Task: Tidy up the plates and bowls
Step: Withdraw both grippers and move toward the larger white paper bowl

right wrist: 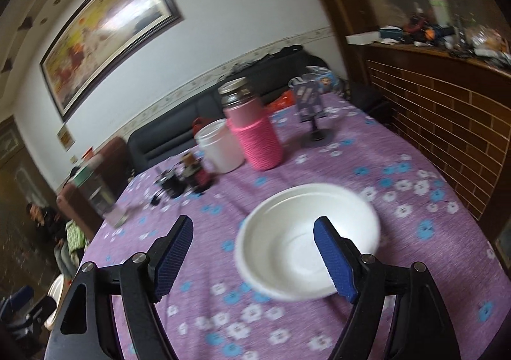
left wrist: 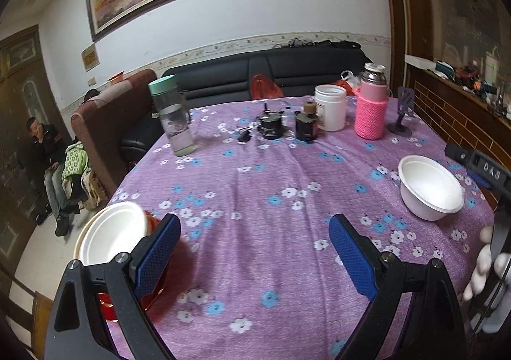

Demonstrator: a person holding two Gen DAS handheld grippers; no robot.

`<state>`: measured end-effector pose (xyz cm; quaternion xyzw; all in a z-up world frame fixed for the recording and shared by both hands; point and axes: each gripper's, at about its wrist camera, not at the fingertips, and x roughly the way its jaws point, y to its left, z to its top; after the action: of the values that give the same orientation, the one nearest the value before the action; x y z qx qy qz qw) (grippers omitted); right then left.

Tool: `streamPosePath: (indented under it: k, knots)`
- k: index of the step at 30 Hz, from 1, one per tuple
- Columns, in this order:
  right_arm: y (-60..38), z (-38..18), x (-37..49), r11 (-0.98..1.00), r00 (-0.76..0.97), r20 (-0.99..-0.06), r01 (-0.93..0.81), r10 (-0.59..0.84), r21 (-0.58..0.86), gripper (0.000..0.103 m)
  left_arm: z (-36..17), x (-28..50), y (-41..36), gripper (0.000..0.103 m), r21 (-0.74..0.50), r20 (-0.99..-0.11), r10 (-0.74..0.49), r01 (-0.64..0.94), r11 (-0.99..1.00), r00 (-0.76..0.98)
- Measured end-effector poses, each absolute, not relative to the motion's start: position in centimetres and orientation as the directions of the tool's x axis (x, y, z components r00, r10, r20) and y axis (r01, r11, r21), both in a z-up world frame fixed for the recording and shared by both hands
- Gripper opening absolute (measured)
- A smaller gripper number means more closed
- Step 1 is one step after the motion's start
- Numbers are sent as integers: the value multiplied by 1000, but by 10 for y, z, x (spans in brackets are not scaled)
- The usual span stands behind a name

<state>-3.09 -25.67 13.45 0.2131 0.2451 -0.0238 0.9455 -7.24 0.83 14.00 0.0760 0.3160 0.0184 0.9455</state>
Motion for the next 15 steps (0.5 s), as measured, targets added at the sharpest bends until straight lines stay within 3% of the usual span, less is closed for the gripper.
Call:
streamPosePath:
  k: [8, 15]
  knots:
    - [-307, 117, -22, 864, 881, -473, 236, 2, 444, 82, 124, -43, -31, 94, 186, -639, 51, 90, 978, 767]
    - [-337, 89, -13, 831, 847, -531, 305, -13, 466, 82, 106, 5, -72, 93, 86, -726, -70, 192, 978, 684]
